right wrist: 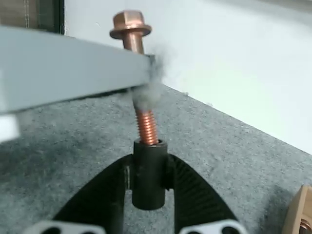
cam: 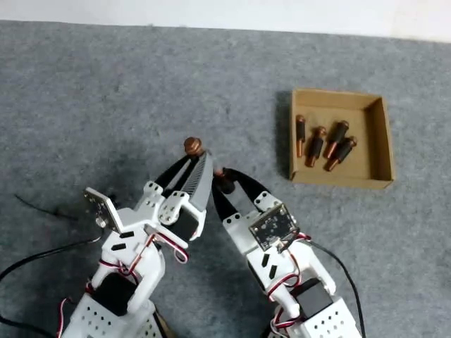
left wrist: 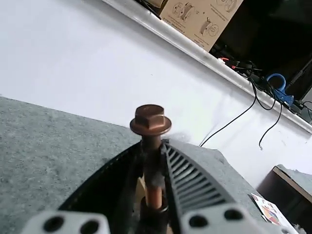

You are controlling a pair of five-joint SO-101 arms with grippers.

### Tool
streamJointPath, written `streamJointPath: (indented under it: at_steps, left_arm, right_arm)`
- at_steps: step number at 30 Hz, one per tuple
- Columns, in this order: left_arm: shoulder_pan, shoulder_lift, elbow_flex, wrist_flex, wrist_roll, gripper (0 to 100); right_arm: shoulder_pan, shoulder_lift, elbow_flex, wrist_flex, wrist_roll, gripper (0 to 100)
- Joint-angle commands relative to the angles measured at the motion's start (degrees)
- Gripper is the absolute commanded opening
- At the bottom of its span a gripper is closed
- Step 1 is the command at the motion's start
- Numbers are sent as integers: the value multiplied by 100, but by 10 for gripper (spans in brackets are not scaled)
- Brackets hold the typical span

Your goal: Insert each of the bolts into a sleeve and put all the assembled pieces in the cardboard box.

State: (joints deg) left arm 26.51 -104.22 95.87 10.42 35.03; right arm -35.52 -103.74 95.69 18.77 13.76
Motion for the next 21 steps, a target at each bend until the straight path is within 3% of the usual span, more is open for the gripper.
streamJointPath:
  at_steps: [1,16,21]
  left_arm:
    - [92,22,136,273,-53,7]
    - [286,31,136,1749,-62,10]
    - [778,31,136,2136,-695,10]
  right_arm:
    - [-31,-57,796,-48,18,5]
    - [-22,-57,796,-48,26,5]
    - [-22,-57,796,-48,18,5]
